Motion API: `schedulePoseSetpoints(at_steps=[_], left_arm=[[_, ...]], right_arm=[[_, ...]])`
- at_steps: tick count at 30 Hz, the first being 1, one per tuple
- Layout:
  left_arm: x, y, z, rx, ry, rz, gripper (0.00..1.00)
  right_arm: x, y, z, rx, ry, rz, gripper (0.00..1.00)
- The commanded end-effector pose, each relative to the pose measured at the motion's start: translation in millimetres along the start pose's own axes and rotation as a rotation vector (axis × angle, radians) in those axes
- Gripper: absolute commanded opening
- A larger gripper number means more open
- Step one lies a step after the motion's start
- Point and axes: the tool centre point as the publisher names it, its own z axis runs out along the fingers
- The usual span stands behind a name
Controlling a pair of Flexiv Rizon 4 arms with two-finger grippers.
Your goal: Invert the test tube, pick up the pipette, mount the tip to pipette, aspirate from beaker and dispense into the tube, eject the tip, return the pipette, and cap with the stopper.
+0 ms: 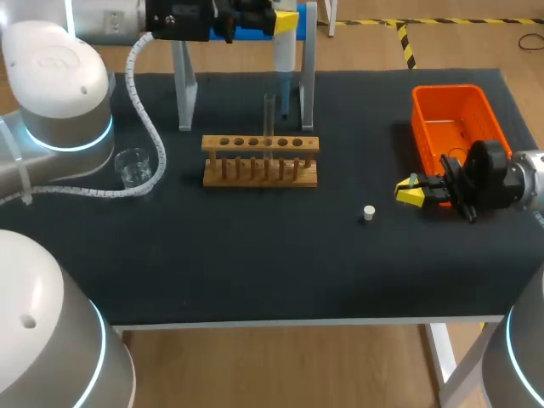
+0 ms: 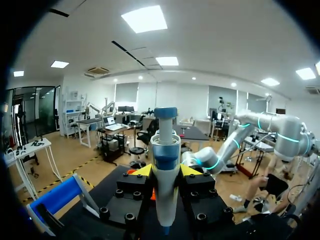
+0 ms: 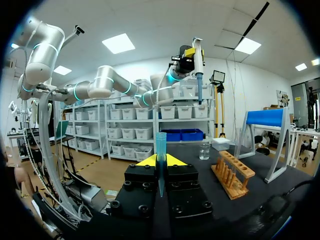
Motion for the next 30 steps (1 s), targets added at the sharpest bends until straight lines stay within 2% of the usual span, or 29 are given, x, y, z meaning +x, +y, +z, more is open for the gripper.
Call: schedulePoseSetpoints(at_steps=[1,30], left_arm=[[-2.4,-0.1,8.5,0.001,0.01,-0.002,0.0],[-2.4,2.6,10.5,-0.011,0.017,-0.009,0.0]], right_arm=[[0.8,0.1,0.1,0.001,-0.002,0.0,0.0],[0.8,0.1,0.1,0.001,-0.002,0.0,0.0]])
